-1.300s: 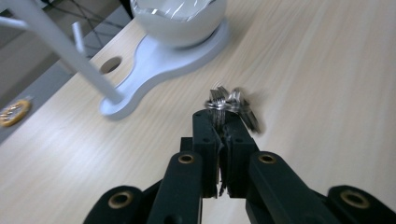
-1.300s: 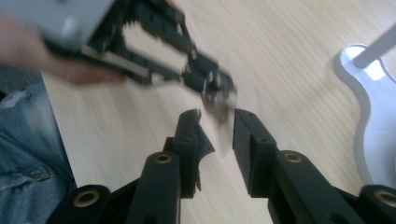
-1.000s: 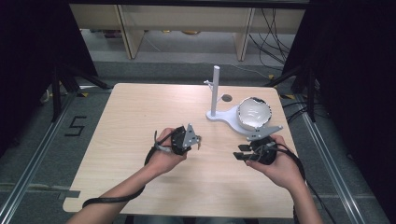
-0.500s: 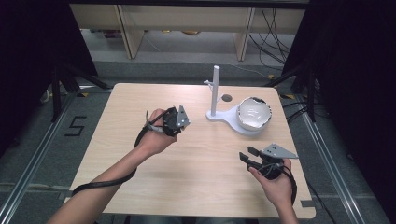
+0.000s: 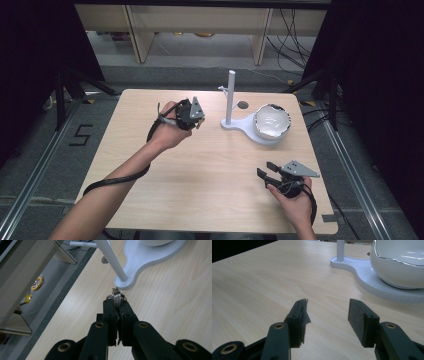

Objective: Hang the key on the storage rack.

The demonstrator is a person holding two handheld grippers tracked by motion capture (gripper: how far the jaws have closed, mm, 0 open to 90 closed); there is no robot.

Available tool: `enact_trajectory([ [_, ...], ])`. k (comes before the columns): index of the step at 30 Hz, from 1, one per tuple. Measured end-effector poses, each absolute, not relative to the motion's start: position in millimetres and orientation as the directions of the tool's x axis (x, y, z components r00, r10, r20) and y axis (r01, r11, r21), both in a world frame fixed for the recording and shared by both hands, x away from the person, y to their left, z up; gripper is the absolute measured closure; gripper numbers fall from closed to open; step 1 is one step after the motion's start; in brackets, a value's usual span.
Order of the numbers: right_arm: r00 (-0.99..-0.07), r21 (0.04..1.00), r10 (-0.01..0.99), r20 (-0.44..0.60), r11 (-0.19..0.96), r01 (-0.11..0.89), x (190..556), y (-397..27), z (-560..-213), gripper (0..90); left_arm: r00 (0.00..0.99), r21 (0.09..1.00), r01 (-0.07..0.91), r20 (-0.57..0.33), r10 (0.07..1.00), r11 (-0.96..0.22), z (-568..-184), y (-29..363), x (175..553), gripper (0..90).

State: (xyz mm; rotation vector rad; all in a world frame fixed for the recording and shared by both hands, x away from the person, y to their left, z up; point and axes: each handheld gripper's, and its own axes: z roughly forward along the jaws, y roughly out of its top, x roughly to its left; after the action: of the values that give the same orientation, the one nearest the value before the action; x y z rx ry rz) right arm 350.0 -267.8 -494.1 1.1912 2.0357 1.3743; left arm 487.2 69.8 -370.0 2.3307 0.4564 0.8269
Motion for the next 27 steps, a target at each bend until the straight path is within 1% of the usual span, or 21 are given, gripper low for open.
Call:
enact_trajectory([
  [1, -0.557, 0.907, 0.826, 0.091, 0.162, 0.389, 352.1, -269.2, -495.8, 50.1, 0.743, 0.648, 0.111, 0.449, 0.496, -0.753, -367.7, 69.1, 488.9, 85.3],
  [3, -0.54, 0.904, 0.835, 0.109, 0.143, 0.403, 349.6, -269.5, -495.7, 49.7, 0.737, 0.652, 0.104, 0.457, 0.499, -0.751, -365.2, 67.7, 492.0, 85.3],
  [4, -0.535, 0.908, 0.84, 0.092, 0.15, 0.391, 350.9, -270.9, -496.6, 49.6, 0.736, 0.65, 0.104, 0.459, 0.498, -0.753, -363.4, 66.9, 493.7, 85.3],
  [5, -0.531, 0.913, 0.84, 0.111, 0.125, 0.388, 348.9, -272.4, -496.3, 49.4, 0.73, 0.655, 0.099, 0.464, 0.502, -0.749, -360.8, 65.2, 497.0, 85.3],
  [9, -0.511, 0.91, 0.852, 0.118, 0.113, 0.4, 347.8, -272.0, -497.8, 49.3, 0.722, 0.662, 0.098, 0.467, 0.511, -0.743, -356.5, 62.6, 502.6, 85.3],
  [11, -0.512, 0.908, 0.848, 0.137, 0.099, 0.407, 347.4, -270.4, -499.3, 49.3, 0.718, 0.666, 0.095, 0.469, 0.514, -0.74, -355.4, 60.6, 507.0, 85.3],
  [12, -0.516, 0.905, 0.846, 0.131, 0.11, 0.411, 346.9, -270.5, -499.1, 49.3, 0.718, 0.66, 0.101, 0.47, 0.514, -0.744, -354.4, 59.4, 509.1, 85.3],
  [14, -0.534, 0.913, 0.838, 0.107, 0.129, 0.387, 349.3, -270.3, -500.2, 49.2, 0.711, 0.66, 0.105, 0.473, 0.52, -0.744, -353.2, 57.1, 514.4, 85.3],
  [15, -0.522, 0.903, 0.841, 0.139, 0.108, 0.415, 347.3, -267.7, -499.3, 49.2, 0.704, 0.659, 0.107, 0.478, 0.525, -0.745, -350.9, 54.7, 519.8, 85.3],
  [16, -0.522, 0.903, 0.841, 0.139, 0.108, 0.415, 347.3, -267.7, -499.3, 49.2, 0.704, 0.659, 0.107, 0.478, 0.525, -0.745, -350.9, 54.7, 519.8, 85.3],
  [17, -0.533, 0.908, 0.838, 0.116, 0.128, 0.398, 349.1, -269.2, -499.5, 49.2, 0.701, 0.659, 0.109, 0.479, 0.528, -0.744, -349.3, 53.3, 522.1, 85.3],
  [19, -0.54, 0.906, 0.833, 0.124, 0.127, 0.404, 349.3, -268.6, -499.7, 49.1, 0.699, 0.658, 0.105, 0.485, 0.526, -0.746, -346.0, 49.9, 525.7, 85.3],
  [20, -0.518, 0.896, 0.842, 0.149, 0.106, 0.43, 346.6, -266.9, -499.2, 49.1, 0.699, 0.66, 0.102, 0.484, 0.526, -0.744, -344.4, 47.9, 526.7, 85.3],
  [21, -0.525, 0.903, 0.842, 0.127, 0.12, 0.412, 348.4, -268.2, -500.2, 49.0, 0.699, 0.662, 0.101, 0.484, 0.527, -0.743, -342.8, 46.1, 527.5, 85.3],
  [22, -0.525, 0.902, 0.84, 0.135, 0.115, 0.416, 347.8, -268.1, -500.6, 49.0, 0.701, 0.664, 0.096, 0.484, 0.524, -0.742, -341.4, 44.3, 528.3, 85.3],
  [23, -0.544, 0.908, 0.831, 0.115, 0.134, 0.397, 349.9, -269.6, -501.3, 49.0, 0.702, 0.664, 0.092, 0.486, 0.521, -0.742, -339.7, 42.8, 528.8, 85.3],
  [24, -0.523, 0.899, 0.837, 0.158, 0.098, 0.427, 347.3, -267.6, -500.9, 49.0, 0.702, 0.668, 0.088, 0.485, 0.521, -0.739, -338.5, 41.2, 529.3, 85.2],
  [25, -0.544, 0.913, 0.833, 0.095, 0.146, 0.382, 350.8, -271.3, -501.4, 49.0, 0.705, 0.671, 0.08, 0.485, 0.518, -0.737, -336.2, 38.2, 530.4, 85.3],
  [27, -0.544, 0.915, 0.834, 0.091, 0.145, 0.376, 351.3, -271.0, -502.2, 48.9, 0.706, 0.671, 0.079, 0.485, 0.517, -0.737, -335.2, 36.6, 530.7, 85.3],
])
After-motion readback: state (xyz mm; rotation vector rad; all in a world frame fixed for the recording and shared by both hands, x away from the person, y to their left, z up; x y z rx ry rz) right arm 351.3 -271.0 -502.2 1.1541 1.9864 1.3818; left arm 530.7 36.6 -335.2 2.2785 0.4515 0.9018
